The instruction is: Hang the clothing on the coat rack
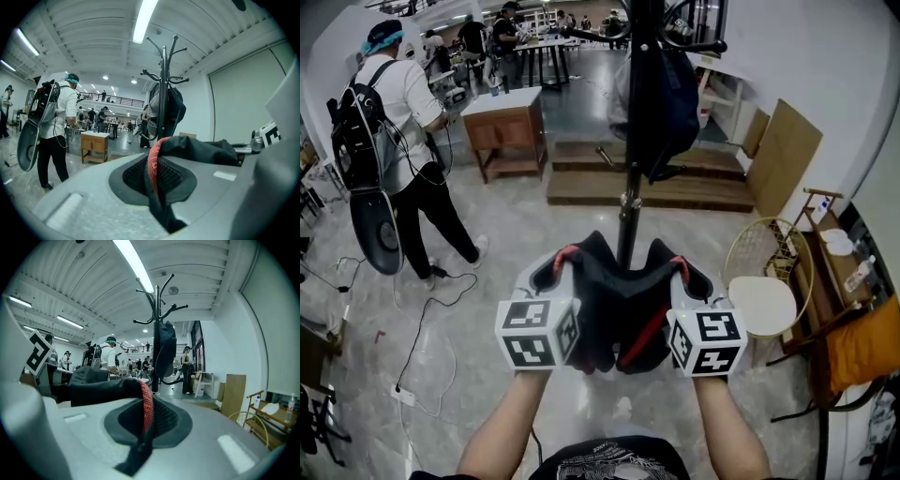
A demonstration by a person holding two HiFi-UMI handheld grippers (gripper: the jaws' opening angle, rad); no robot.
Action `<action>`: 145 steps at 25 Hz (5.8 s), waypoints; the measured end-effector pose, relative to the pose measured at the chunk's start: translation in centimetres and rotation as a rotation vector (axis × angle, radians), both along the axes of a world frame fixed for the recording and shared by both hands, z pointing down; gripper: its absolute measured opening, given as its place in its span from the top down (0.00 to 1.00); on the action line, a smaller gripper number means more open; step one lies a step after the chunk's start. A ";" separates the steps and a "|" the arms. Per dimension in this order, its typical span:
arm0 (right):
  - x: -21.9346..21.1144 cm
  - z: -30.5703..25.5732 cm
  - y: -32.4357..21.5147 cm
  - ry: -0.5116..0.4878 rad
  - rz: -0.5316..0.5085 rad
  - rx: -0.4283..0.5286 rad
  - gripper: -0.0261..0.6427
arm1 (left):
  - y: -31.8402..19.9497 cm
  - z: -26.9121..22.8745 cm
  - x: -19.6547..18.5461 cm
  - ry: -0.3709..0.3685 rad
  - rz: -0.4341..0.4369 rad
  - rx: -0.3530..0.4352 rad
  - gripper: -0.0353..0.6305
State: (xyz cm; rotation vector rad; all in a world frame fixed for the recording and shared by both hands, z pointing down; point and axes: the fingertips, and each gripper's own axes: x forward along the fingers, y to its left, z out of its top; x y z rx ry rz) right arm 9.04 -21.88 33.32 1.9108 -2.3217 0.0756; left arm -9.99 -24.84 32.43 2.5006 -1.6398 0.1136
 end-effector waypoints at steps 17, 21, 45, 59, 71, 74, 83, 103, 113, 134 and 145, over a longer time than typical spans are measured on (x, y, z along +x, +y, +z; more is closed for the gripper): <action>0.5 -1.1 -6.9 -0.020 -0.044 0.016 0.93 | -7.0 -1.9 -0.8 -0.003 -0.069 0.027 0.91; 0.9 -1.3 -7.8 -0.029 -0.056 0.019 0.94 | -8.1 -2.3 -0.6 0.001 -0.085 0.034 0.91; 3.0 -2.2 -14.0 -0.083 0.051 0.024 0.94 | -15.6 -3.4 1.2 0.017 0.015 0.039 0.91; 4.0 -1.3 -16.2 -0.088 0.155 0.019 0.94 | -19.7 -2.6 3.3 0.012 0.132 0.030 0.91; 3.5 -0.5 -17.9 -0.080 0.141 0.010 0.94 | -21.4 -1.3 4.8 0.007 0.173 0.007 0.91; 3.4 -0.3 -18.2 -0.087 0.133 0.005 0.93 | -21.7 -1.0 5.3 0.002 0.184 0.005 0.91; 2.7 0.5 -19.2 -0.104 0.108 -0.010 0.93 | -22.3 -0.1 6.4 -0.003 0.208 -0.010 0.91; 1.3 2.7 -20.4 -0.113 0.085 -0.051 0.93 | -22.6 2.8 8.2 -0.021 0.249 -0.062 0.91; 0.8 4.2 -20.3 -0.122 0.079 -0.083 0.93 | -22.2 4.6 8.4 -0.032 0.254 -0.096 0.91; 0.1 7.0 -19.6 -0.140 0.065 -0.128 0.93 | -20.7 8.1 8.2 -0.044 0.250 -0.170 0.91; -0.2 8.1 -18.4 -0.141 0.072 -0.152 0.93 | -19.1 9.6 8.1 -0.059 0.260 -0.203 0.91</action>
